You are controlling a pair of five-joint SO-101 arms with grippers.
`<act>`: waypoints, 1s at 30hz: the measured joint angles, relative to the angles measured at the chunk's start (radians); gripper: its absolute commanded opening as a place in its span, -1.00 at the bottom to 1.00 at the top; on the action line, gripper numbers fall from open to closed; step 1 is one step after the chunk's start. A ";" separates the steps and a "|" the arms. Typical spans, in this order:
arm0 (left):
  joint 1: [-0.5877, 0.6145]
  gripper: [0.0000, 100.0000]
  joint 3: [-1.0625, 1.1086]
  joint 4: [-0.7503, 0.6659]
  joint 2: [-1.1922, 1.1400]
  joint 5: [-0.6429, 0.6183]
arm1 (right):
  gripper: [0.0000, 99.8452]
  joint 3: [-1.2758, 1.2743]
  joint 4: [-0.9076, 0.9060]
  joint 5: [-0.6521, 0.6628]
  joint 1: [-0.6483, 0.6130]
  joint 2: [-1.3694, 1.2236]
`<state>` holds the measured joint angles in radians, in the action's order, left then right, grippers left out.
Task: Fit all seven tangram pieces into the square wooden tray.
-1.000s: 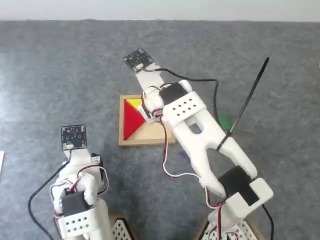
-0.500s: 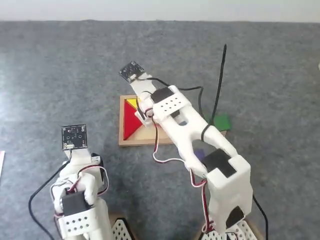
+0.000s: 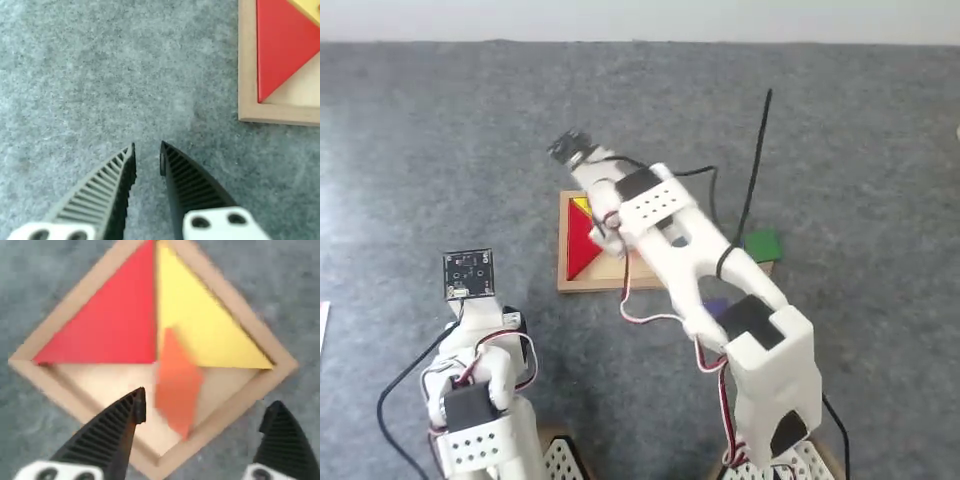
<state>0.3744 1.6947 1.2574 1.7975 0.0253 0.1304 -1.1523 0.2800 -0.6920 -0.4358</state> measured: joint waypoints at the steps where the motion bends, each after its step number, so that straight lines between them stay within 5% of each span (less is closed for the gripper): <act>1: 0.000 -0.84 0.000 0.000 0.000 0.000 | -0.47 0.000 -0.014 0.005 -0.018 0.002; 13: 0.000 -0.84 0.000 0.000 0.000 0.000 | -0.52 0.000 -0.002 0.114 -0.049 -0.043; 30: 0.000 -0.84 0.000 0.000 0.000 0.000 | -0.52 0.002 -0.002 0.087 0.035 -0.052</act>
<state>0.3744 1.6947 1.2574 1.7975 0.0253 0.1320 -1.1538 0.3675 -0.6567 -0.4879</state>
